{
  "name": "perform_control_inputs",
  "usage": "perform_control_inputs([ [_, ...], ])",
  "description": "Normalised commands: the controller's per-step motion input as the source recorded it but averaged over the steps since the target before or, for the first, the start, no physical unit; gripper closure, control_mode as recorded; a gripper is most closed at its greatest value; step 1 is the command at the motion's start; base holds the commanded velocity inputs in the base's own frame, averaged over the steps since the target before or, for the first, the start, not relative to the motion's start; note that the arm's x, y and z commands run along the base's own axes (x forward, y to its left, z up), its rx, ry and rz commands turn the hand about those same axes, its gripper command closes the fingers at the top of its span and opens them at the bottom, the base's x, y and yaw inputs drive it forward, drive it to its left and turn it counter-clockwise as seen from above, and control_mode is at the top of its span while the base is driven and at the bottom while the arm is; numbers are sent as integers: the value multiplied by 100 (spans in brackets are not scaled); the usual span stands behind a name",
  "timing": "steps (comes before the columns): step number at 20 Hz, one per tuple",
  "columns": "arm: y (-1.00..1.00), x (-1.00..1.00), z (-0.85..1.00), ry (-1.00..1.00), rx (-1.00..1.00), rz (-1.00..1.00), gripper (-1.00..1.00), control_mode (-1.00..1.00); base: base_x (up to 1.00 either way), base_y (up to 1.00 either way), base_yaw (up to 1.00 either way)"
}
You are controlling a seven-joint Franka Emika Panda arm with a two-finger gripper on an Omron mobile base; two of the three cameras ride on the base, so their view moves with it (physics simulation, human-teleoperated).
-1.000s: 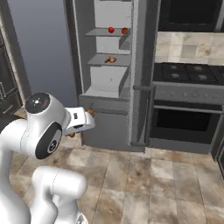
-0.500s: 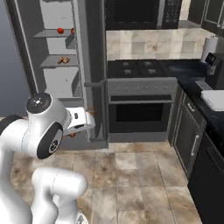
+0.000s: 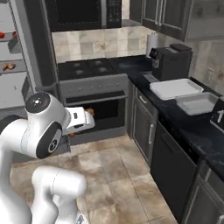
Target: Place one tomato and one chicken drumstick in each tupperware on the nearby counter, to pack two identical lunches.
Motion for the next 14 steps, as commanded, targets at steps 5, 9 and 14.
perform_control_inputs([
  [5, 0, 0, 0, 0, 0, 0, 100, 100, 51, -48, -39],
  [9, 0, 0, 0, 0, 0, 0, 100, 100, 88, -18, -34],
  [14, 0, 0, 0, 0, 0, 0, 100, 100, 100, -1, -29],
])
